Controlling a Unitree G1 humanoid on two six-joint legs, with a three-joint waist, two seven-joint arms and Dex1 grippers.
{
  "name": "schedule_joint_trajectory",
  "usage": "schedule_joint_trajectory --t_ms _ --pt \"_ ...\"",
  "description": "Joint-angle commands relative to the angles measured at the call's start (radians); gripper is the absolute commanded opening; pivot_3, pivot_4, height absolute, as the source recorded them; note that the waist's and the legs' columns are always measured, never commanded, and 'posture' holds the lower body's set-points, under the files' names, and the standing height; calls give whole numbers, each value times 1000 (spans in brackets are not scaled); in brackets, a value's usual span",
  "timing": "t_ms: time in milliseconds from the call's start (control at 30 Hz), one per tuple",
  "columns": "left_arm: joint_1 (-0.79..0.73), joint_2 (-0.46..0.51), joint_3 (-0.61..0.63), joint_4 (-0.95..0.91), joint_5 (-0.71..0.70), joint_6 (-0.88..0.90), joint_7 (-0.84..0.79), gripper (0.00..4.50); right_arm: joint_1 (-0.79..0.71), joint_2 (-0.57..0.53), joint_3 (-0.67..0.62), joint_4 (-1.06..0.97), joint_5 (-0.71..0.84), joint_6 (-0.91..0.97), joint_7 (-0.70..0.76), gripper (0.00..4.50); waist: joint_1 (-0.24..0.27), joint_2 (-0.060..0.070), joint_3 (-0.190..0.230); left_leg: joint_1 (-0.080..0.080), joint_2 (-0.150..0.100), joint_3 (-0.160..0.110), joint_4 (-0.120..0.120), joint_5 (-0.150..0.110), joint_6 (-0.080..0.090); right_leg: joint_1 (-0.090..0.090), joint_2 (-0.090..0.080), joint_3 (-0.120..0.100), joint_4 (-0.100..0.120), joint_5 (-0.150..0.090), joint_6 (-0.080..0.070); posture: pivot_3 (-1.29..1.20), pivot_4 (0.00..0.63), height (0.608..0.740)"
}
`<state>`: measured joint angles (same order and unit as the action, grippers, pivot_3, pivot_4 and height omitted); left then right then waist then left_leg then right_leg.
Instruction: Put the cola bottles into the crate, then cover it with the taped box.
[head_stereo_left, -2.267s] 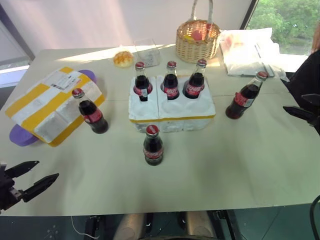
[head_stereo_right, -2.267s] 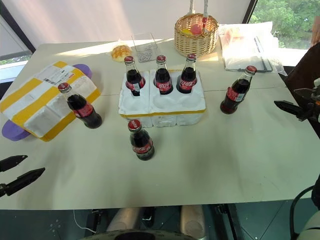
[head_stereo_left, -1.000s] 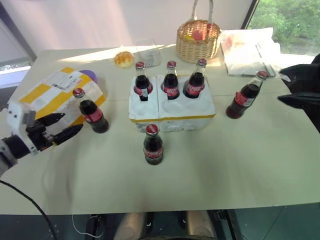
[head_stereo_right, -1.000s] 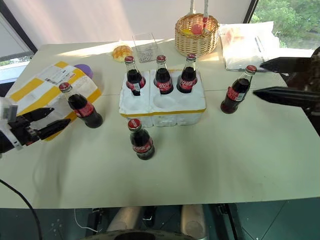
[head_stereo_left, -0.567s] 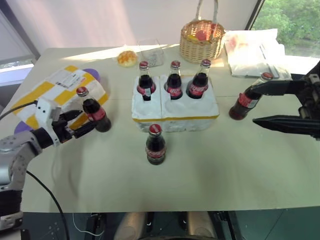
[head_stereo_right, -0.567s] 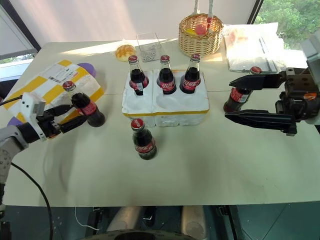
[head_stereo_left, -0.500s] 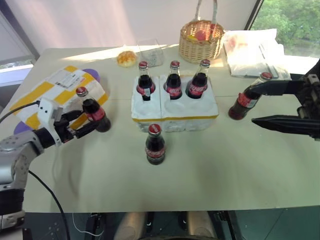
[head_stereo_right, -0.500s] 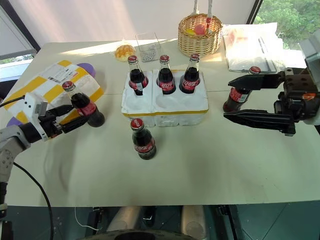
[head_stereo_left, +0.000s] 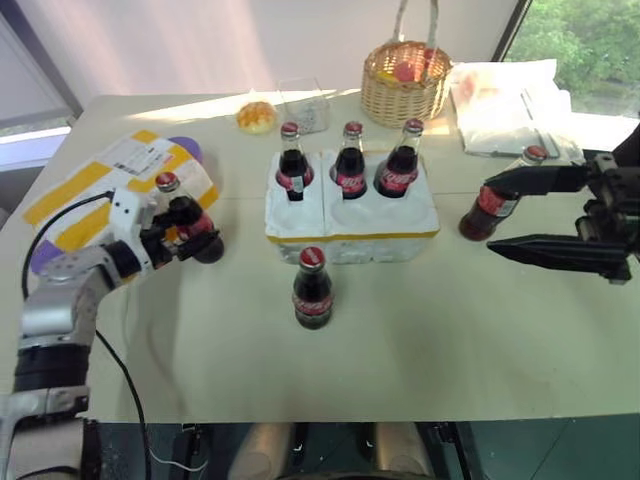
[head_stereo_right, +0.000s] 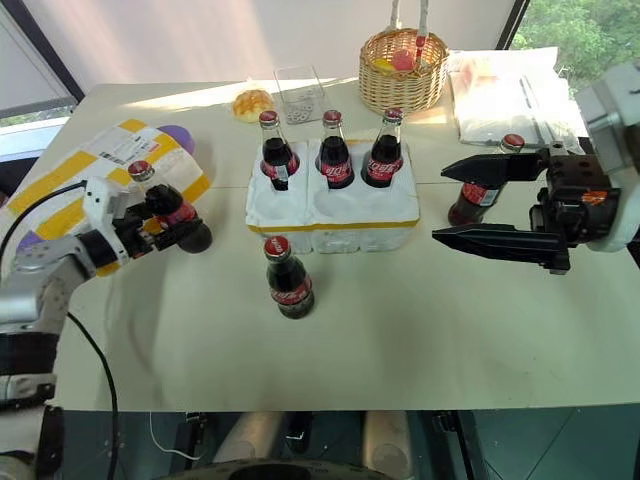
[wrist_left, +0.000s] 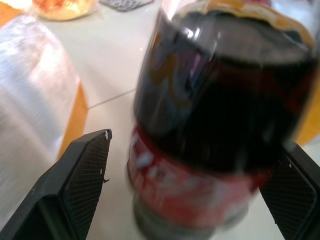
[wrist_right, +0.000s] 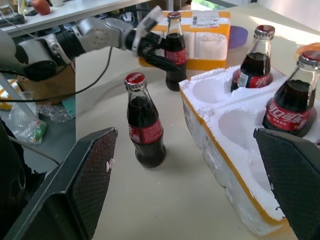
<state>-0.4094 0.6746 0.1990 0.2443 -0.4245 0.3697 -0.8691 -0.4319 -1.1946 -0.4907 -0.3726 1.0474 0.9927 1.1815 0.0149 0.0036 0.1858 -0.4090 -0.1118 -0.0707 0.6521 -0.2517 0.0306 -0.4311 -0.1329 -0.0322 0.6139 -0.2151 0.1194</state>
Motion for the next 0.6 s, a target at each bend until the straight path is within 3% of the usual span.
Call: schedule_joint_trajectory --t_ms 33,167,400,600 --pt "-26 1 7 23 5 -34 -20 4182 -3 1 -8 -26 17 -25 -7 4500 -3 0 0 0 0 0 0 0 0 0 0 0 0 0 0 0 150 740" --pt "-32 5 11 27 1 -32 -31 2808 5 2 -5 -29 12 -35 -11 4500 -1 0 0 0 0 0 0 0 0 0 0 0 0 0 0 0 150 740" --pt "-41 72 44 -92 -86 103 -100 2855 25 9 0 -29 2 -51 -22 4500 -2 -5 2 0 0 0 0 0 0 -1 0 0 0 0 0 0 150 740" --pt "-196 168 47 -204 -223 297 -195 2855 44 13 12 -17 13 -40 -36 4500 4 -12 7 -3 0 -1 2 0 0 -2 1 -1 1 0 0 0 150 740"
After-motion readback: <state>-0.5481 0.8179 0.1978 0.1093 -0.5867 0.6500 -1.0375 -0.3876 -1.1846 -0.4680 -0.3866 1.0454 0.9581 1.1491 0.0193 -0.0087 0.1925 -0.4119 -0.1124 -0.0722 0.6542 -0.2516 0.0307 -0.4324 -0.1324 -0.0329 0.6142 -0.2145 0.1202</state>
